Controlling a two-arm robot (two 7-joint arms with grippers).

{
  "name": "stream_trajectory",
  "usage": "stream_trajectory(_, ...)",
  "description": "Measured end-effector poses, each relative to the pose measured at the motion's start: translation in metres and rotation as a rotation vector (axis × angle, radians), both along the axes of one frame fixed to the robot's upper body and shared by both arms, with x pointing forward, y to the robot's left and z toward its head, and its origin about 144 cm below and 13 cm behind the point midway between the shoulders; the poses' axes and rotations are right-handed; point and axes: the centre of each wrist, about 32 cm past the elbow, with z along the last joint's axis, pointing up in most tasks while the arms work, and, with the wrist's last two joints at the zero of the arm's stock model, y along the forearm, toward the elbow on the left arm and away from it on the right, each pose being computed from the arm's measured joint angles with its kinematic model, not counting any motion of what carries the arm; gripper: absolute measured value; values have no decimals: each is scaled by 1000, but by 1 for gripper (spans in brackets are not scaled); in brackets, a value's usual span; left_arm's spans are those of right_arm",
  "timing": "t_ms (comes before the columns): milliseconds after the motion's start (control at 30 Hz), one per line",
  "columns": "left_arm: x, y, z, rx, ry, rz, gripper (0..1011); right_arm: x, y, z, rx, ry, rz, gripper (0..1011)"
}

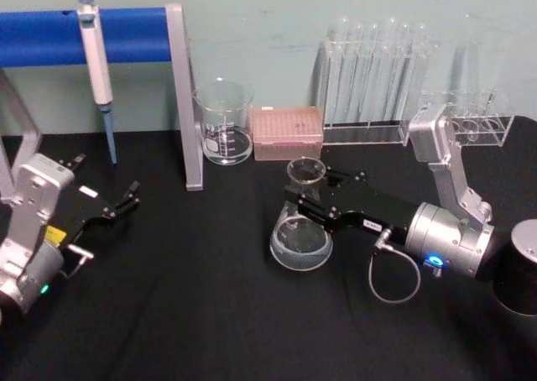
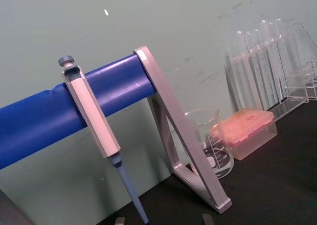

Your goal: Grasp the erlenmeyer flask with one hand, shake it three times, then place it back.

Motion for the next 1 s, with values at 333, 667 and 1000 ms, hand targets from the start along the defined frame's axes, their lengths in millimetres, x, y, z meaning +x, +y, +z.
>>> stream_trajectory(333, 0, 0, 0, 0, 0, 0, 1001, -1, -2, -7, -11, 12, 15, 451)
stream_trajectory(667, 0, 0, 0, 0, 0, 0, 1001, -1, -1, -10, -20, 17, 30, 451)
stream_trajectory(1000, 0, 0, 0, 0, 0, 0, 1001, 1, 1, -13, -21, 17, 41, 451)
